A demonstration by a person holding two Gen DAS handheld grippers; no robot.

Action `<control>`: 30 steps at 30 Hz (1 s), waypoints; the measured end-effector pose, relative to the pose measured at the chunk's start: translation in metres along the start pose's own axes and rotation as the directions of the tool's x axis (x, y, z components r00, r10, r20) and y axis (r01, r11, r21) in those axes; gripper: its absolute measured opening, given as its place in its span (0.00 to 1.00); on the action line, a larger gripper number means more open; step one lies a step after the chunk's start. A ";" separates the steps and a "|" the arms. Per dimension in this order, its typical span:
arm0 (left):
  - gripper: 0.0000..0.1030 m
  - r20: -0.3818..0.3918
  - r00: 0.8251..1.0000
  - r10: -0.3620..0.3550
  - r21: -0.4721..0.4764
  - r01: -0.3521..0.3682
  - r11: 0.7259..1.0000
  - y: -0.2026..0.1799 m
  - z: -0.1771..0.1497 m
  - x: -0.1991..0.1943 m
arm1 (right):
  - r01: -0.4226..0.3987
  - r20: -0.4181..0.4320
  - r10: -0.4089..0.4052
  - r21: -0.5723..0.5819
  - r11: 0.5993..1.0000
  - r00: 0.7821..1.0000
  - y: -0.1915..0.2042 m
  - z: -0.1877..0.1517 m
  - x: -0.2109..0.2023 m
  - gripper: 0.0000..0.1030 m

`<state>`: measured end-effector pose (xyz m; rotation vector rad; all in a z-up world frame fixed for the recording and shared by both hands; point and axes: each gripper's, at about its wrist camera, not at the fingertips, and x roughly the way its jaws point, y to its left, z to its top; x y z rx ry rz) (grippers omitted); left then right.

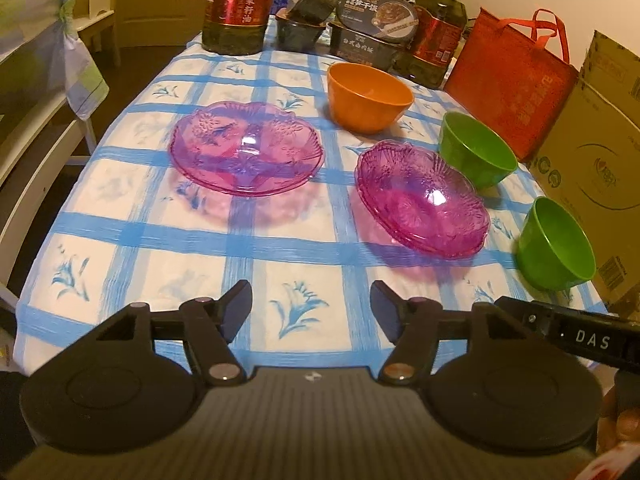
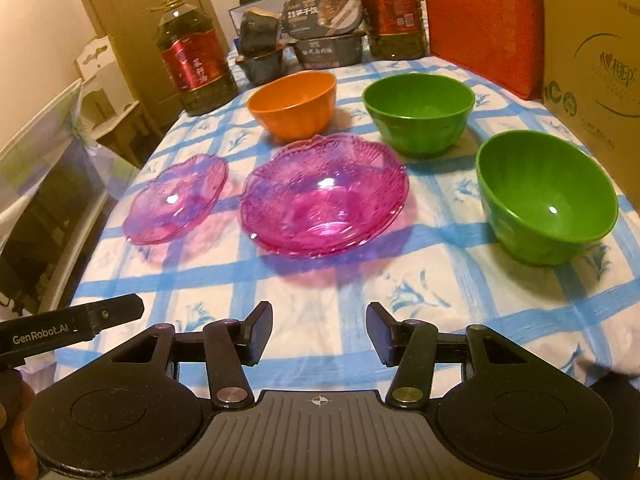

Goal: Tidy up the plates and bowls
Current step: 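Lower the pink plate onto the other plate and open both tools, then move both tools to the remaining pink plate and grip its rim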

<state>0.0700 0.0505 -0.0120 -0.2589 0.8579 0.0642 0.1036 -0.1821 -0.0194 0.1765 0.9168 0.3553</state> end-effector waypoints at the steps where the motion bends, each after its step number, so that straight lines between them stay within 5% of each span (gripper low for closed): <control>1: 0.61 0.003 1.000 0.003 -0.001 -0.003 1.000 0.001 -0.001 -0.003 | -0.002 0.001 0.002 -0.003 1.000 1.000 0.001 0.000 -0.001 0.51; 30: 0.69 0.026 1.000 0.007 -0.031 -0.006 0.999 0.015 -0.004 -0.019 | -0.021 -0.006 0.021 -0.054 0.998 1.000 0.026 -0.001 -0.003 0.52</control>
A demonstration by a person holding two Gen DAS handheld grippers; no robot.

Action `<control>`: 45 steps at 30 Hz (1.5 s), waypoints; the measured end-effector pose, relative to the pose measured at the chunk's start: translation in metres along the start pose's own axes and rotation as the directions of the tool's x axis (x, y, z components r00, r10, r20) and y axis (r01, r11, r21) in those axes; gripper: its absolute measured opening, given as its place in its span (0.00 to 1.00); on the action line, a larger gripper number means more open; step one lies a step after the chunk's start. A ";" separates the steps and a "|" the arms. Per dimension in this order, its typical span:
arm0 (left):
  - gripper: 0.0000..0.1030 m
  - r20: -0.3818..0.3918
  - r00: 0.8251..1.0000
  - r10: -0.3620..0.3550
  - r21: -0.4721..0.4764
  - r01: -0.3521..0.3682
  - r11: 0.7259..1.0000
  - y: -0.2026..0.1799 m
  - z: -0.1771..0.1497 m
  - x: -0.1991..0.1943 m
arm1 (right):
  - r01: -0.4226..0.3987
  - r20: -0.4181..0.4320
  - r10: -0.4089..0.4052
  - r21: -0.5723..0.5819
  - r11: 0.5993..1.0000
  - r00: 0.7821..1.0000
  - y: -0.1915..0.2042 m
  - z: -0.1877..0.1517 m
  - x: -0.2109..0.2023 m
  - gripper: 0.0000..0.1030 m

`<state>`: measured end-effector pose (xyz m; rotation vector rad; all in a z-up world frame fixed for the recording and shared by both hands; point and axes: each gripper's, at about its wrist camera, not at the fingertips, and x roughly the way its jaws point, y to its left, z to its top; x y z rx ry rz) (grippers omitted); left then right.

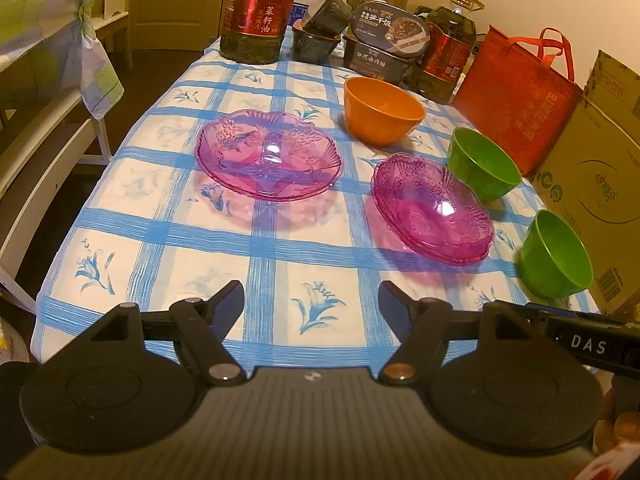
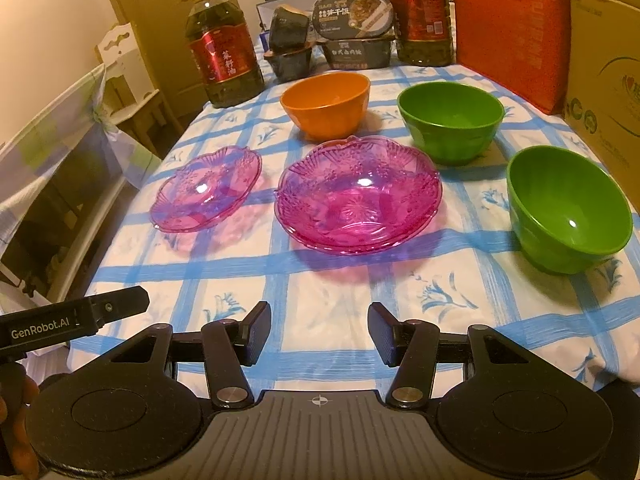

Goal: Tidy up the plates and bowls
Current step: 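Move both tools to the remaining pink plate and grip its rim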

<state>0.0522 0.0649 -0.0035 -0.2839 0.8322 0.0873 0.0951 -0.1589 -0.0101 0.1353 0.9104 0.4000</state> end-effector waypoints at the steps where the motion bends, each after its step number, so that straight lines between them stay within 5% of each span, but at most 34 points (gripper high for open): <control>1: 0.69 -0.001 1.000 0.000 -0.001 0.000 1.000 0.001 0.000 0.000 | -0.001 0.000 0.001 0.000 1.000 1.000 0.001 0.000 0.000 0.52; 25: 0.78 0.008 1.000 0.004 -0.025 -0.003 1.000 0.025 0.016 0.015 | -0.024 -0.027 0.024 -0.018 1.000 0.999 0.018 0.014 0.024 0.52; 45: 0.85 0.012 0.998 0.066 -0.062 -0.065 0.996 0.109 0.095 0.089 | -0.115 -0.056 0.116 0.030 0.993 0.992 0.070 0.078 0.126 0.52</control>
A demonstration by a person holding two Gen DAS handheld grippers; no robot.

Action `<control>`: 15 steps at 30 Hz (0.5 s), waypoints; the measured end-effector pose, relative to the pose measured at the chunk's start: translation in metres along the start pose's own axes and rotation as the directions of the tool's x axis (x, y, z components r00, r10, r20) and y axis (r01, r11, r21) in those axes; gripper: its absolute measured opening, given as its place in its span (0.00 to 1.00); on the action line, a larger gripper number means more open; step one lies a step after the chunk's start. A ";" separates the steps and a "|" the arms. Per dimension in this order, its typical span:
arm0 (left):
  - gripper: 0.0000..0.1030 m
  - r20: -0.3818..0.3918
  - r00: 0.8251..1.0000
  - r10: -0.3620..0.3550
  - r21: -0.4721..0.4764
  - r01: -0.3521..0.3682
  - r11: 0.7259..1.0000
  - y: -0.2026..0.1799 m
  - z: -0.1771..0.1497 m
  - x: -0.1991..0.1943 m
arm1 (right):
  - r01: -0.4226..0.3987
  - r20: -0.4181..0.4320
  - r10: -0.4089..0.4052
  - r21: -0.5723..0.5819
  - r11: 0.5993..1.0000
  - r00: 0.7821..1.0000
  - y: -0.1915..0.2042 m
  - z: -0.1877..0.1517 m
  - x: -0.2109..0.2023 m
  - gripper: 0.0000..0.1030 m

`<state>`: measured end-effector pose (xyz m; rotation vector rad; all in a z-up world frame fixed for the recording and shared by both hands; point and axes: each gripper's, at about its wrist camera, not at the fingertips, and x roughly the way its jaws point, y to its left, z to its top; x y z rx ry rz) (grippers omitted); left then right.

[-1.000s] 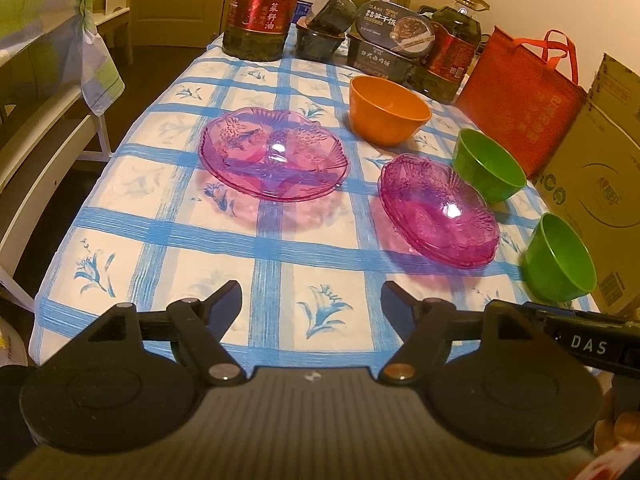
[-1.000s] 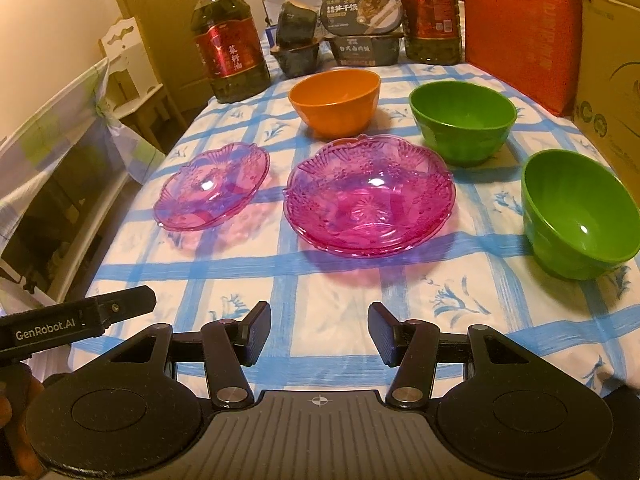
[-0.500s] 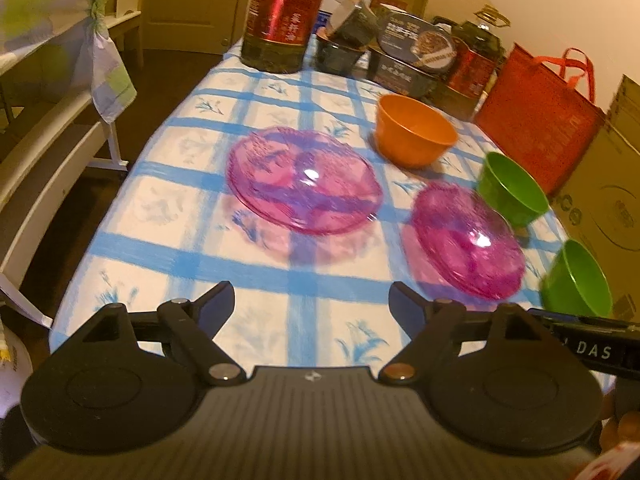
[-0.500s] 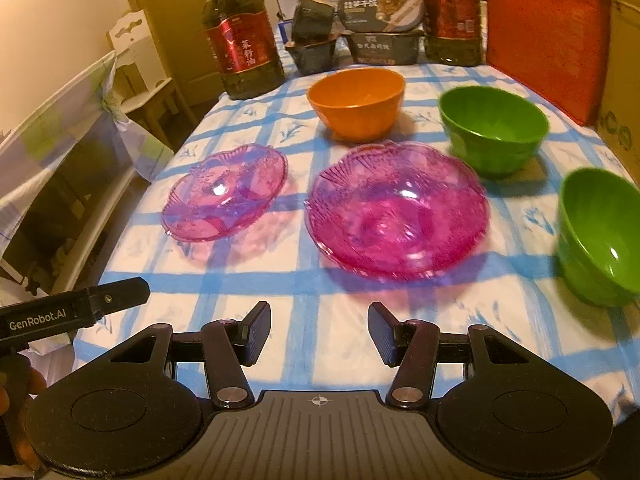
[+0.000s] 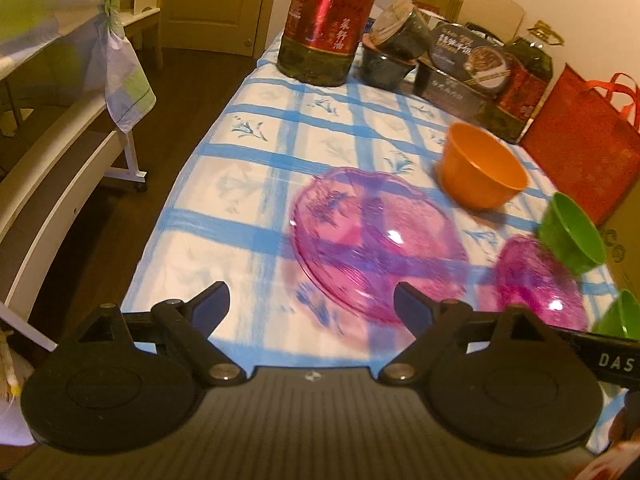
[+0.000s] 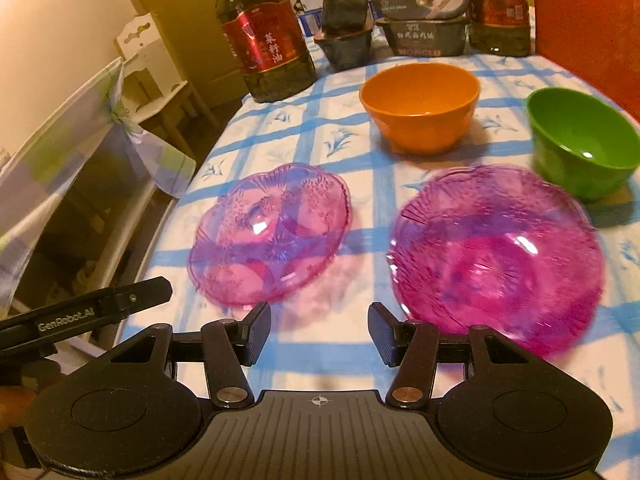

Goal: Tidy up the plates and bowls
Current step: 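Move both tools to the remaining pink plate and grip its rim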

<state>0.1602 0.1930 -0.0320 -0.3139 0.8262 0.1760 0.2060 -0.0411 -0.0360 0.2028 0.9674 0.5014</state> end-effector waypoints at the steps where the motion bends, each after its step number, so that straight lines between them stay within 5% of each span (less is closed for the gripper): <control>1: 0.85 -0.004 1.000 -0.001 -0.002 0.001 1.000 0.004 0.004 0.006 | -0.001 -0.003 0.001 0.010 1.000 1.000 0.000 0.002 0.005 0.52; 4: 0.84 -0.008 1.000 -0.021 -0.021 0.021 1.000 0.014 0.014 0.023 | -0.005 0.007 0.005 0.030 1.000 1.000 0.002 0.006 0.020 0.52; 15: 0.56 -0.012 0.998 -0.061 0.027 0.062 0.998 0.015 0.035 0.069 | 0.020 0.015 -0.021 0.066 0.998 1.000 -0.003 0.021 0.061 0.52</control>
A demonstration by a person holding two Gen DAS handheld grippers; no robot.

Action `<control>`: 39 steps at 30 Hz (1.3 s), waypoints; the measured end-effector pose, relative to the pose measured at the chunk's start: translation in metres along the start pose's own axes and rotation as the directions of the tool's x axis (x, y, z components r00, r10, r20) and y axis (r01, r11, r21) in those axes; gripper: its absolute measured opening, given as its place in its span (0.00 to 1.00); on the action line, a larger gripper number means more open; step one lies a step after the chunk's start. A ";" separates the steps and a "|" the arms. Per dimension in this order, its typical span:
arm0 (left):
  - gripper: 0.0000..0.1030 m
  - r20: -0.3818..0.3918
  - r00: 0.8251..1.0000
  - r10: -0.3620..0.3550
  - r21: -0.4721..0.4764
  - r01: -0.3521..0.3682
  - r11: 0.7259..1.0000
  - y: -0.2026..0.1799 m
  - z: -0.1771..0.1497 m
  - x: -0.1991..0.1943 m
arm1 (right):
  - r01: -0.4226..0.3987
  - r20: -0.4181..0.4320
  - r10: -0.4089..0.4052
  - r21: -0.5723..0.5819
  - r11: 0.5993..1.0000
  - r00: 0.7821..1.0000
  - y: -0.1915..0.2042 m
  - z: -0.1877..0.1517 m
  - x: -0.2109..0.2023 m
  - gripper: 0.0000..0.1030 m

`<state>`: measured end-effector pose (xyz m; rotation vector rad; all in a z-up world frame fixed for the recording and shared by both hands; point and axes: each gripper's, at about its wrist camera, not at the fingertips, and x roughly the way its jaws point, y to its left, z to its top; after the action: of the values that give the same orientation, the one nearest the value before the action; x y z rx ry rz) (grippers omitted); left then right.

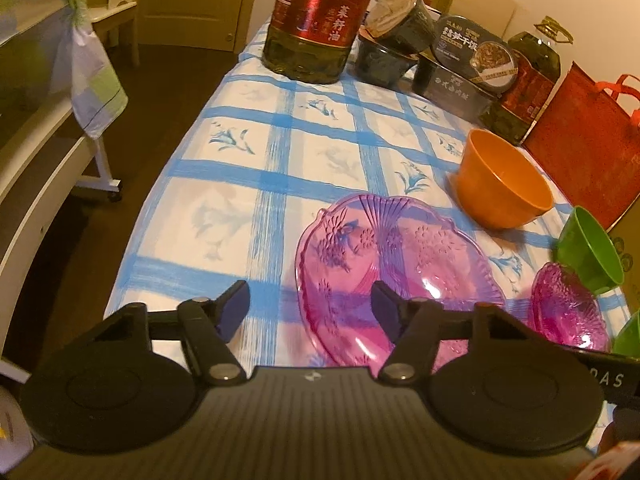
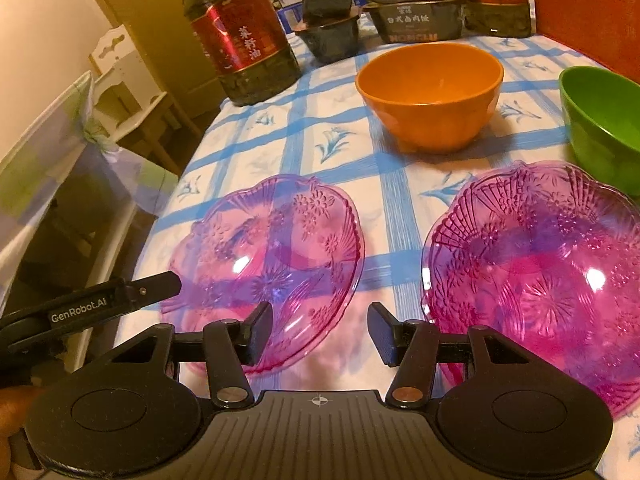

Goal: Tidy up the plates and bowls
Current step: 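Move both tools to the remaining pink plate and grip its rim, then lift the pink plate with both tools and carry it over the plate stack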

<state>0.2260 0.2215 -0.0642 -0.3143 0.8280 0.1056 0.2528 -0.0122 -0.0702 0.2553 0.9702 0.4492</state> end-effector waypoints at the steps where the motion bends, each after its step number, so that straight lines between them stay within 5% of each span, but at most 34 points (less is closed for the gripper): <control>1: 0.55 0.000 1.000 -0.001 0.005 0.001 1.000 0.000 0.001 0.003 | 0.004 0.000 -0.004 -0.003 1.000 1.000 0.000 0.000 0.002 0.52; 5: 0.39 -0.007 1.000 0.007 0.034 -0.007 0.999 -0.002 0.004 0.014 | 0.008 -0.008 -0.008 -0.013 1.000 1.000 0.002 0.001 0.012 0.51; 15: 0.12 -0.036 0.999 0.032 0.073 -0.030 0.997 -0.004 0.003 0.023 | 0.027 -0.021 -0.027 -0.007 1.000 0.999 -0.002 0.003 0.021 0.17; 26: 0.09 -0.027 0.998 0.061 0.075 -0.059 0.995 -0.011 -0.014 -0.019 | -0.012 -0.024 0.011 -0.033 0.999 1.000 -0.001 -0.008 -0.008 0.14; 39: 0.10 0.046 0.999 0.024 0.098 -0.028 0.995 -0.066 -0.042 -0.098 | -0.008 0.049 0.009 -0.033 0.999 0.999 -0.016 -0.036 -0.098 0.14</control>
<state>0.1442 0.1488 -0.0036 -0.2074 0.7904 0.0952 0.1787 -0.0723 -0.0241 0.2401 0.9136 0.4643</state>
